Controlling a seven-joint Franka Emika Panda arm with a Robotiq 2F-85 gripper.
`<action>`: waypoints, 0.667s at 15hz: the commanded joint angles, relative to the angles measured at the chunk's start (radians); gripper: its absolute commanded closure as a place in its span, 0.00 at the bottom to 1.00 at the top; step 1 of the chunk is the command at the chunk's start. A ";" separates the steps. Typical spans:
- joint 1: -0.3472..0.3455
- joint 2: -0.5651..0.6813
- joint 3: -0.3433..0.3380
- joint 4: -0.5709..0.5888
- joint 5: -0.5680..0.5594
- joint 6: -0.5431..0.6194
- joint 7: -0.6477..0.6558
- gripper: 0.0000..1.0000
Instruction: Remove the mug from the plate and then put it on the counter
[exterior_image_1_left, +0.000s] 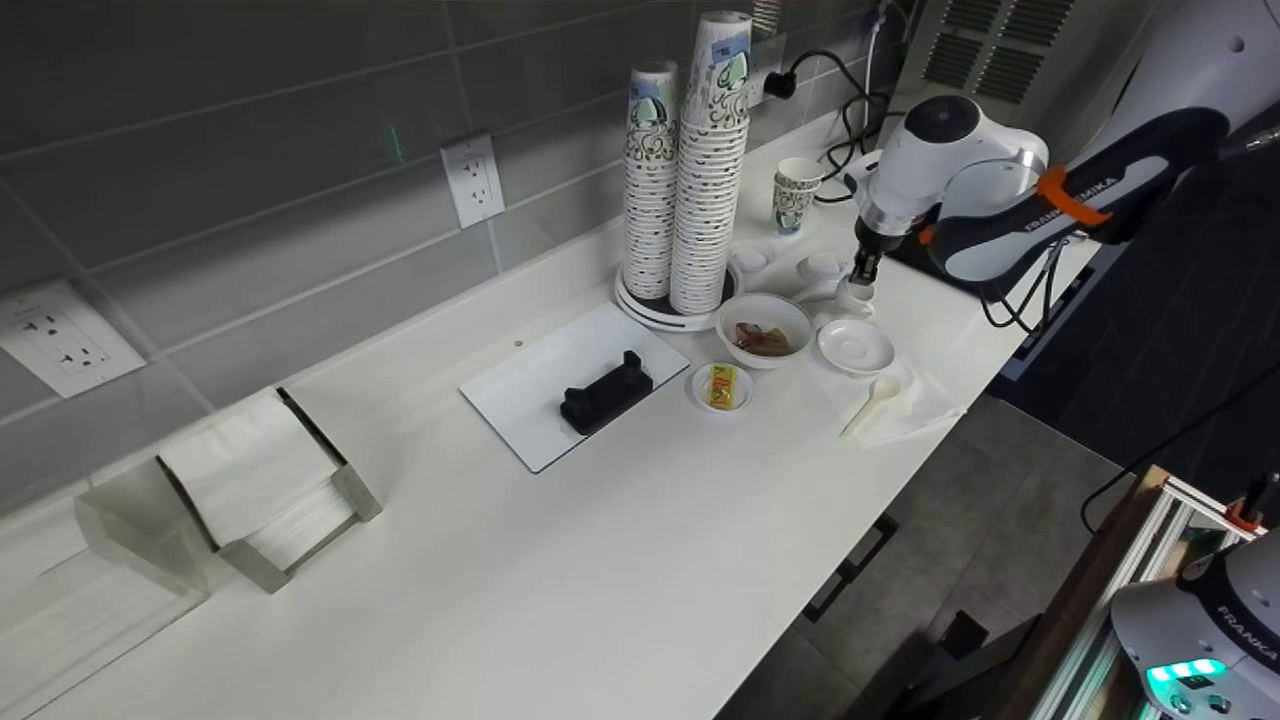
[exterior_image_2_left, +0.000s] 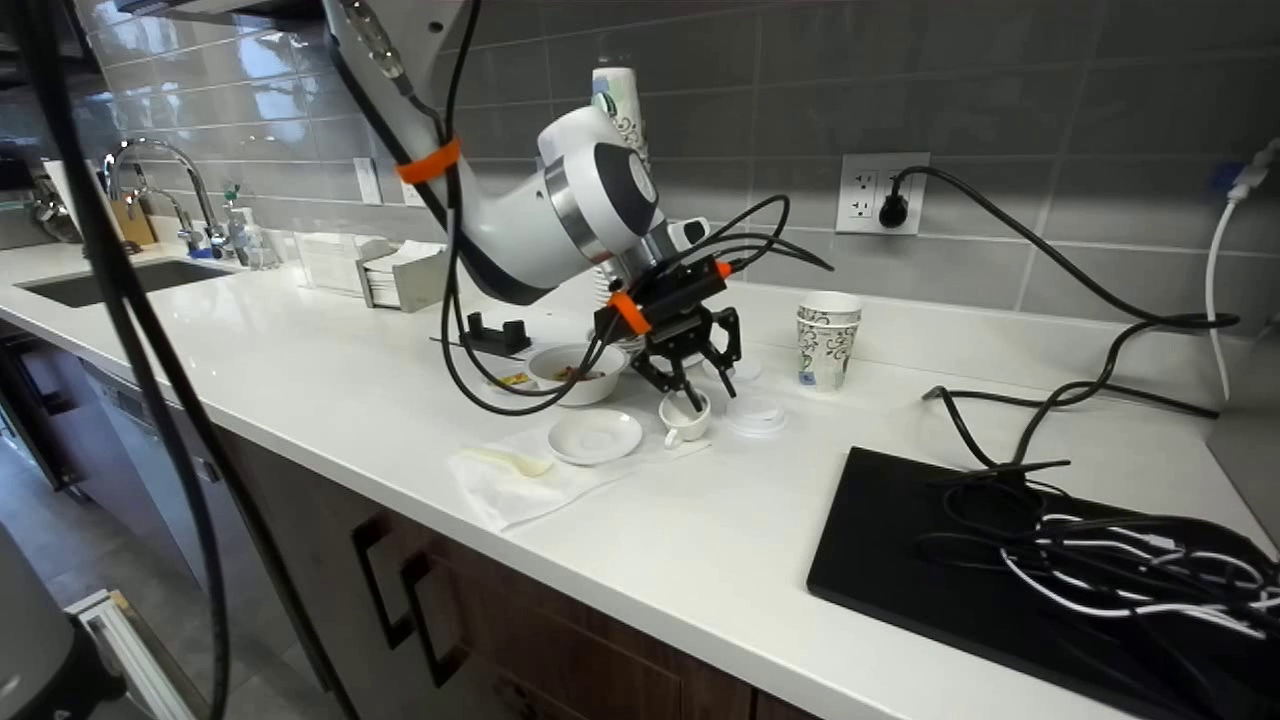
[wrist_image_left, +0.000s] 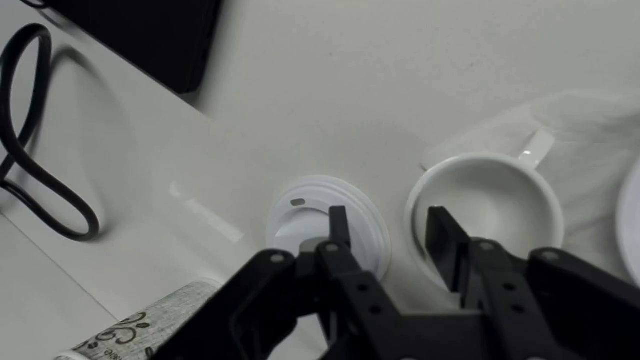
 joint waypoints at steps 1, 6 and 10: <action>0.008 0.008 -0.028 0.010 -0.068 0.058 0.035 0.60; 0.007 0.013 -0.039 0.011 -0.070 0.084 0.031 0.61; 0.009 -0.012 -0.018 -0.014 -0.025 0.056 0.008 0.56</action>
